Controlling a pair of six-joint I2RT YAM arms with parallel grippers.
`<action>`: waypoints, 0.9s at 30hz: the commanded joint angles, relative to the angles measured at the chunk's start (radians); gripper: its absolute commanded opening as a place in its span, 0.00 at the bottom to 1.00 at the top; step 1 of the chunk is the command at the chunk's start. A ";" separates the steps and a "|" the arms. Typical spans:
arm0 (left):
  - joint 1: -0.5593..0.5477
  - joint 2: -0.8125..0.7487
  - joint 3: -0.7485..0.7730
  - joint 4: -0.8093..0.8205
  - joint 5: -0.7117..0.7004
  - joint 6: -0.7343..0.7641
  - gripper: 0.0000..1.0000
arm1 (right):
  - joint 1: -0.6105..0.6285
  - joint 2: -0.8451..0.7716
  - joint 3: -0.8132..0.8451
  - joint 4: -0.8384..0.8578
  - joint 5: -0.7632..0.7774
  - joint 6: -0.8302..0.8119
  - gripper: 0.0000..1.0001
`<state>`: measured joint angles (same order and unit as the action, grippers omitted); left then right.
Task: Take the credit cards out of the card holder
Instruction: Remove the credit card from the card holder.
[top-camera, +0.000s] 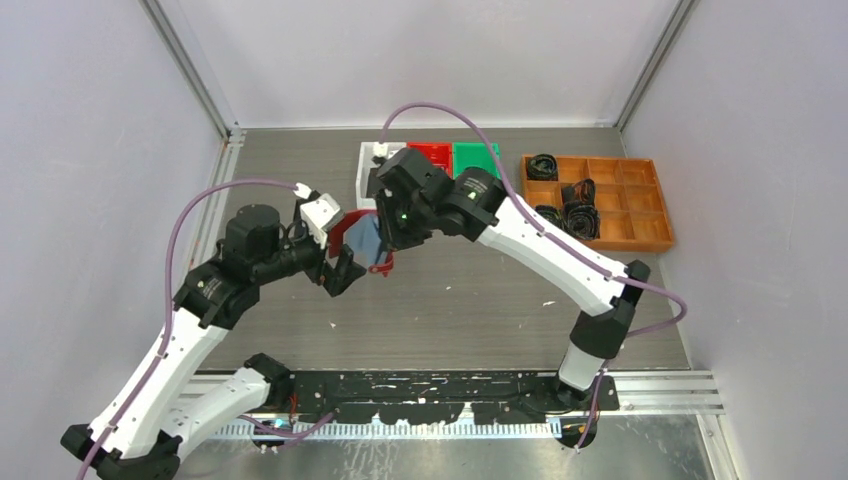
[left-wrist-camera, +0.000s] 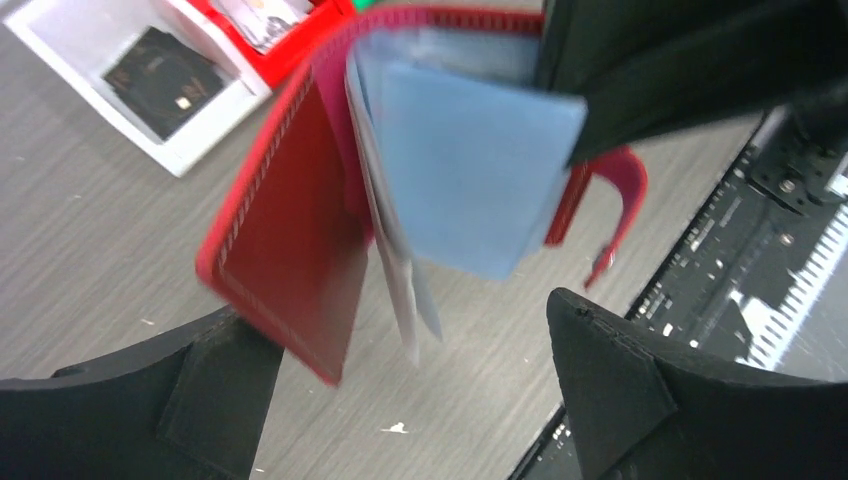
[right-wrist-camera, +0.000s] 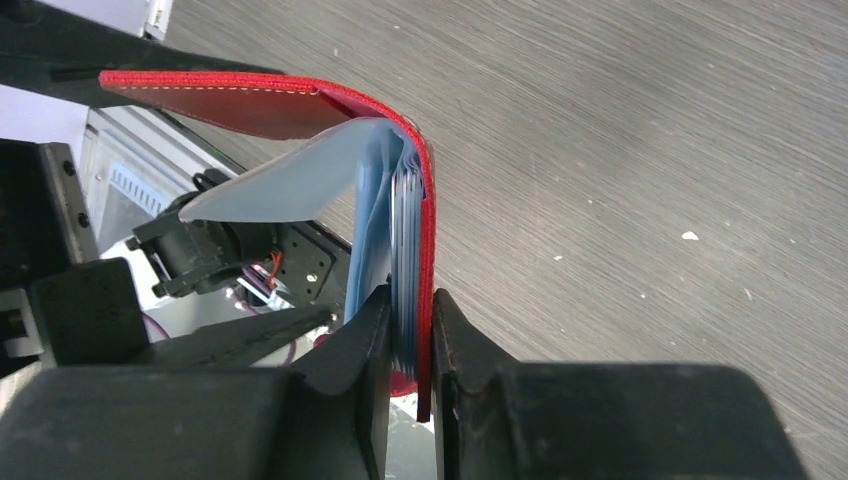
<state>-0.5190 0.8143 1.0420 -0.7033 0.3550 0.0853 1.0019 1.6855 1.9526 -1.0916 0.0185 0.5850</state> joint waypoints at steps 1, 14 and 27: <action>-0.006 -0.046 -0.024 0.179 -0.101 -0.019 1.00 | 0.057 0.047 0.134 0.010 0.071 0.049 0.01; -0.004 -0.142 -0.060 0.214 -0.177 0.056 0.95 | 0.109 0.100 0.226 0.011 0.040 0.055 0.01; -0.005 -0.157 -0.016 0.158 -0.228 0.089 0.85 | 0.117 -0.025 0.051 0.120 -0.070 0.046 0.01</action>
<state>-0.5236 0.6540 0.9905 -0.6025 0.2035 0.1619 1.1095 1.7439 2.0132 -1.0569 0.0036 0.6312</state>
